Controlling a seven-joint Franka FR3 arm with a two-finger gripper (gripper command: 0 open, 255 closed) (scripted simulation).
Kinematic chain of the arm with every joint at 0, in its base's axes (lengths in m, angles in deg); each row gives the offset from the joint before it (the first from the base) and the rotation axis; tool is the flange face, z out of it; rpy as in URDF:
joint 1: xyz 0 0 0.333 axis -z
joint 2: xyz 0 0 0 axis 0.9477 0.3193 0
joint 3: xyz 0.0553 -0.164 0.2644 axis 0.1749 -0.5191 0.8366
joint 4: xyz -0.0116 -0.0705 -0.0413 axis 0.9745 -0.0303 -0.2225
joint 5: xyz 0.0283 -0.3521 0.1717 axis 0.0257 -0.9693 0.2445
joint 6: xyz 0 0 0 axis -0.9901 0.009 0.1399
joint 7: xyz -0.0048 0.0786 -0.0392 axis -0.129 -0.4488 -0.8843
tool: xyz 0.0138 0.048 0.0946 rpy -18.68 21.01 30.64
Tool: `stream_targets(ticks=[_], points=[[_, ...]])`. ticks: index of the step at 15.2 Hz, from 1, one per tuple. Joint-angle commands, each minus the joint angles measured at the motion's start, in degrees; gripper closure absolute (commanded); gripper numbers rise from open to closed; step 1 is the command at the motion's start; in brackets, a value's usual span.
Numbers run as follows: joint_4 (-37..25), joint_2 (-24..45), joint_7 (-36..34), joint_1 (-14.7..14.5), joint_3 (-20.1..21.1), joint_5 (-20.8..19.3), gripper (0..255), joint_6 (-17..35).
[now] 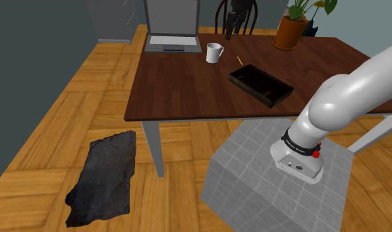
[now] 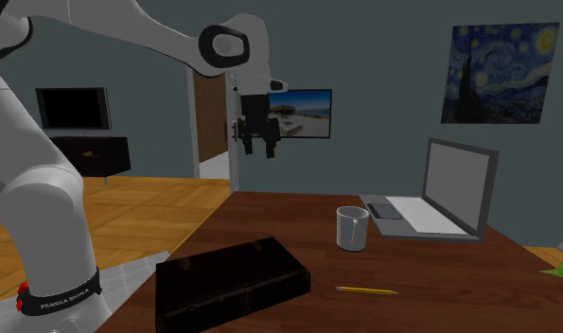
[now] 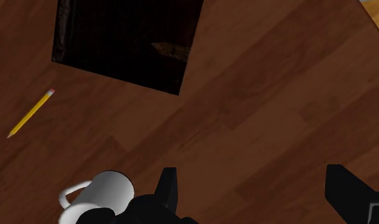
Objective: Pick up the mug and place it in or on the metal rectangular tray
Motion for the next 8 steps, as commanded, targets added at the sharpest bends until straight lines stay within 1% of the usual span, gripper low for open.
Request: stream_targets(ticks=[1, 8], points=[[-1.31, 3.86, 1.19, 0.31, -0.99, -0.17, 0, 2.43], [-9.53, 18.45, 5.05, 1.33, -3.6, 0.82, 0, 8.2]])
